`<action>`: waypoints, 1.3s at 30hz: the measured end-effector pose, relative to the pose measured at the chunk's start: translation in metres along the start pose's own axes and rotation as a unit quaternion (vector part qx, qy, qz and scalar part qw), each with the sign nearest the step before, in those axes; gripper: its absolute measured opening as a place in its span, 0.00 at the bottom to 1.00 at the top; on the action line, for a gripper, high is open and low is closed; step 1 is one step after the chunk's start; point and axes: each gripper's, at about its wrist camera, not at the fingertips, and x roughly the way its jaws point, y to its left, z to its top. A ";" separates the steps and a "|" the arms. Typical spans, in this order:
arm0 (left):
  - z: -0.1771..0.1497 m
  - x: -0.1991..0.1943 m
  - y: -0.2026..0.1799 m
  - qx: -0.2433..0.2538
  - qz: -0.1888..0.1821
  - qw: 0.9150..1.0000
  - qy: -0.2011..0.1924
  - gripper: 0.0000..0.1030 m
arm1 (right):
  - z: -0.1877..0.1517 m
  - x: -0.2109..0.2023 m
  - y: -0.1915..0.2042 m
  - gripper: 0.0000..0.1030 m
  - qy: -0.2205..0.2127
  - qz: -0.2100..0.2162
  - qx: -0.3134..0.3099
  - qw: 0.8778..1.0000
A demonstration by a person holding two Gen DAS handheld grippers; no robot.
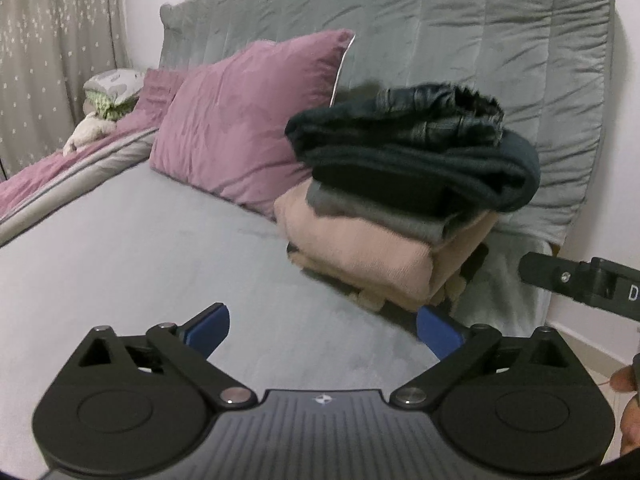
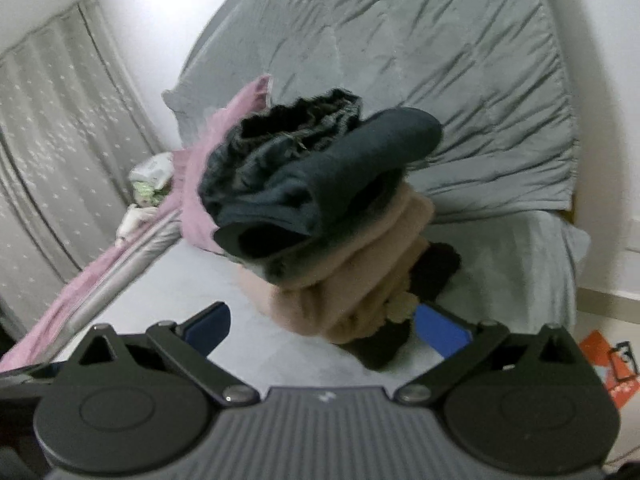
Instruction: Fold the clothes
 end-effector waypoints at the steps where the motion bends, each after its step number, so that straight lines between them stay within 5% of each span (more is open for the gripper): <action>1: -0.002 0.002 0.001 0.000 0.002 1.000 0.008 1.00 | -0.001 0.001 -0.001 1.00 0.003 -0.008 -0.002 1.000; 9: -0.015 0.013 -0.004 0.012 0.010 0.999 0.034 1.00 | -0.013 0.007 0.006 1.00 0.005 -0.063 -0.058 0.996; 29: -0.010 0.008 -0.011 0.028 0.020 0.999 0.021 1.00 | -0.008 0.001 0.018 1.00 -0.002 -0.061 -0.088 0.994; 39: 0.025 -0.012 -0.024 0.035 0.046 0.998 0.003 1.00 | 0.044 -0.003 0.007 1.00 0.023 -0.035 -0.059 0.997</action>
